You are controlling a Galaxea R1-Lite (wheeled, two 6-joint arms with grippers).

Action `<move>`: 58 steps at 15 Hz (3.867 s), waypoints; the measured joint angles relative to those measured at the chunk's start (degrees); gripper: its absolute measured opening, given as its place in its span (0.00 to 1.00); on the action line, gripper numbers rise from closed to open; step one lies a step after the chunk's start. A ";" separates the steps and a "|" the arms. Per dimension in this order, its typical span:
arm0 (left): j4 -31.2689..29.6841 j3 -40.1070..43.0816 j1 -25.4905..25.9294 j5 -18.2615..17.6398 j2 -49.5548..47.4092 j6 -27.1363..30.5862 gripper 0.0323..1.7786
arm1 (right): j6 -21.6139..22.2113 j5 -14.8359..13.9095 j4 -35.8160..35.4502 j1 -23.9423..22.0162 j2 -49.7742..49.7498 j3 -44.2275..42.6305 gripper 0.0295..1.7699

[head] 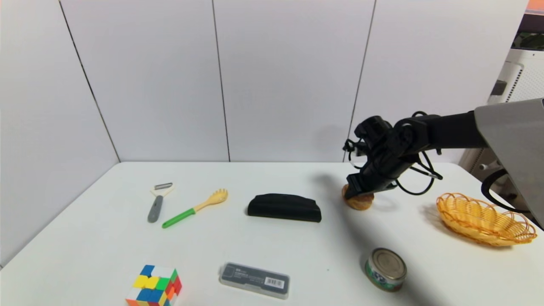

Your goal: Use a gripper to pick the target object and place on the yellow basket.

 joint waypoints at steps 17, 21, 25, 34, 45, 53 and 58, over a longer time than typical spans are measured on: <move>0.00 0.00 0.00 0.00 0.00 0.02 0.95 | -0.82 -4.91 6.47 -23.39 -21.83 6.79 0.46; 0.00 0.00 0.00 0.00 0.00 0.02 0.95 | -0.44 -4.80 6.51 -28.68 -25.36 14.07 0.46; 0.00 0.00 0.00 0.00 0.00 0.00 0.95 | -0.52 -4.64 6.21 -29.38 -27.43 20.37 0.46; 0.00 0.00 0.00 -0.02 0.00 0.00 0.95 | -0.52 -4.89 3.86 -31.27 -24.14 21.42 0.50; 0.00 0.00 0.00 -0.02 0.00 0.00 0.95 | -0.99 -4.82 3.62 -31.85 -24.42 23.02 0.85; 0.00 0.00 0.02 0.00 0.00 0.00 0.95 | -0.71 -4.78 3.56 -30.63 -38.86 28.78 0.93; 0.00 0.00 0.00 0.00 0.00 0.00 0.95 | -0.82 -4.82 -8.40 -24.31 -65.62 52.76 0.94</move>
